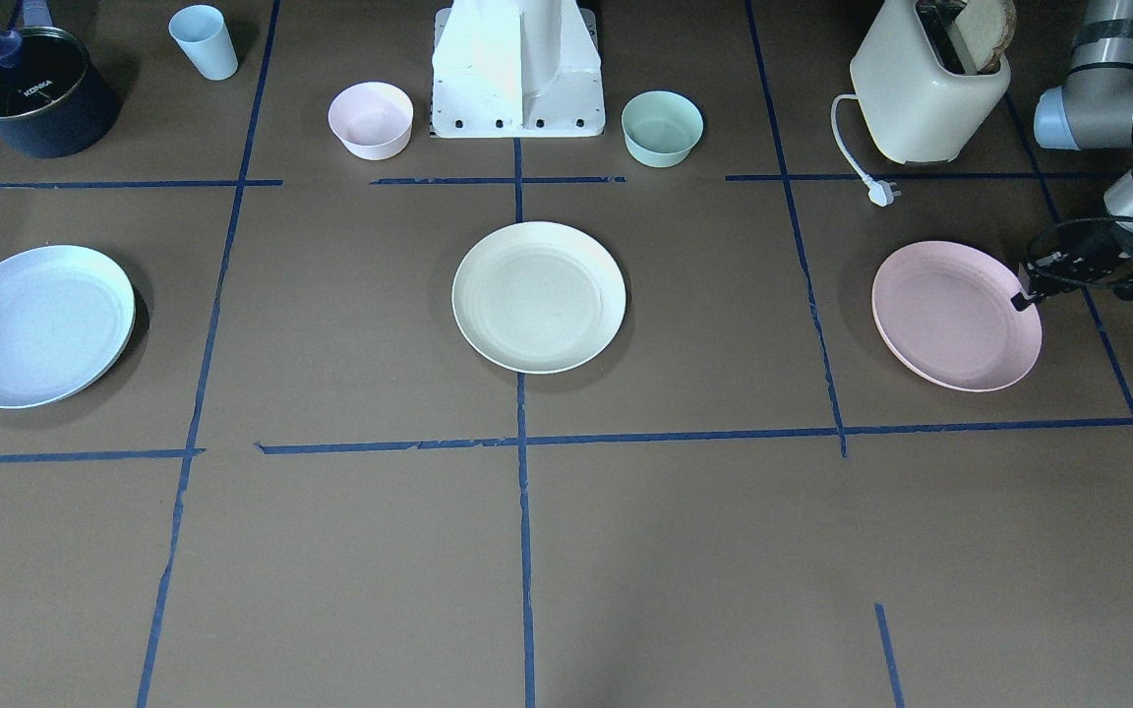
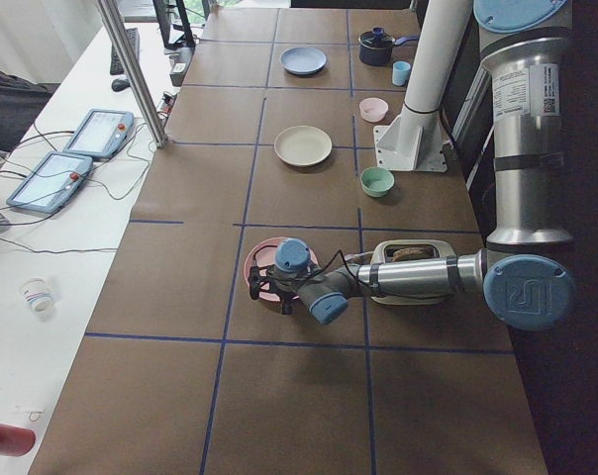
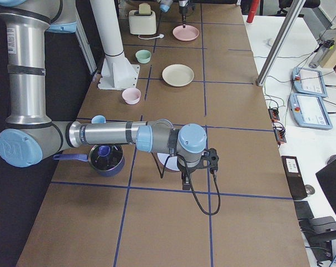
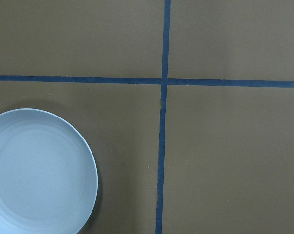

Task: Stack three plates with pink and blue
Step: 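Reach the left gripper to the pink plate's rim and grasp it, then lift the pink plate with the left gripper and carry it onto the cream plate, then release the pink plate with the left gripper while the right gripper grasps the blue plate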

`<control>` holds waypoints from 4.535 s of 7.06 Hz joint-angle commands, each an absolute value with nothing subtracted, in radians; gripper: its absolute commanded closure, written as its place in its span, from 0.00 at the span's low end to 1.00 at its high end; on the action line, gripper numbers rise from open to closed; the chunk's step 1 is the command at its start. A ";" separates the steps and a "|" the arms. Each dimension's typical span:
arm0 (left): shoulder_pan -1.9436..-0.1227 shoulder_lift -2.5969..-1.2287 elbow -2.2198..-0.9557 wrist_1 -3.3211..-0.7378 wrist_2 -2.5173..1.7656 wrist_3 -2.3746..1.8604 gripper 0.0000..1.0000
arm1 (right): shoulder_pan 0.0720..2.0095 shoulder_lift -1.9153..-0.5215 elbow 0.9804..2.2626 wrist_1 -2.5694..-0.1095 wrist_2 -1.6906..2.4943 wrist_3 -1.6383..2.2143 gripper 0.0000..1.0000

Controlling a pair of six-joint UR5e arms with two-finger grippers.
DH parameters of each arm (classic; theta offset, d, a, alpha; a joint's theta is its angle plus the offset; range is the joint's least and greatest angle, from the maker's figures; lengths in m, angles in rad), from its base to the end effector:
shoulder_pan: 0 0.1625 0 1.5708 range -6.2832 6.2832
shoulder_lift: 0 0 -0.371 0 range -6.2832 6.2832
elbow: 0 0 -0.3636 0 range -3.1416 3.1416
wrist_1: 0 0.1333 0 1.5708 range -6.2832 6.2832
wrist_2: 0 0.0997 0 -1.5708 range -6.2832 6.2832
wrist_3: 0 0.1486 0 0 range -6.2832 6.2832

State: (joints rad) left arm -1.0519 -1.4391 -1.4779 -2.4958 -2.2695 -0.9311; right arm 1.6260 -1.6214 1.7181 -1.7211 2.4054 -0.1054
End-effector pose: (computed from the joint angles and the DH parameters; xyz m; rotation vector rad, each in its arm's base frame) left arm 0.1930 -0.4141 0.6340 0.0584 0.9444 -0.1365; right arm 0.0473 -0.4354 0.6029 0.0166 -0.8358 -0.0249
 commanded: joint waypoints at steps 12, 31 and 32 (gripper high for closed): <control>-0.718 -1.870 -1.855 -2.054 -2.139 -1.644 1.00 | 1.582 -1.581 1.738 -1.723 2.433 -0.054 0.00; -0.543 -1.950 -1.884 -1.971 -1.940 -1.769 0.00 | 1.108 -1.717 1.546 -1.022 2.241 0.584 0.00; -0.545 -1.950 -1.884 -1.971 -1.940 -1.769 0.00 | 1.104 -1.717 1.539 -1.022 2.241 0.584 0.01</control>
State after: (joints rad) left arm -0.5433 -1.9499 -1.8827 -1.9726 -1.9405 -1.7687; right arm 1.1124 -1.7165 1.5484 -1.0229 2.2470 0.5829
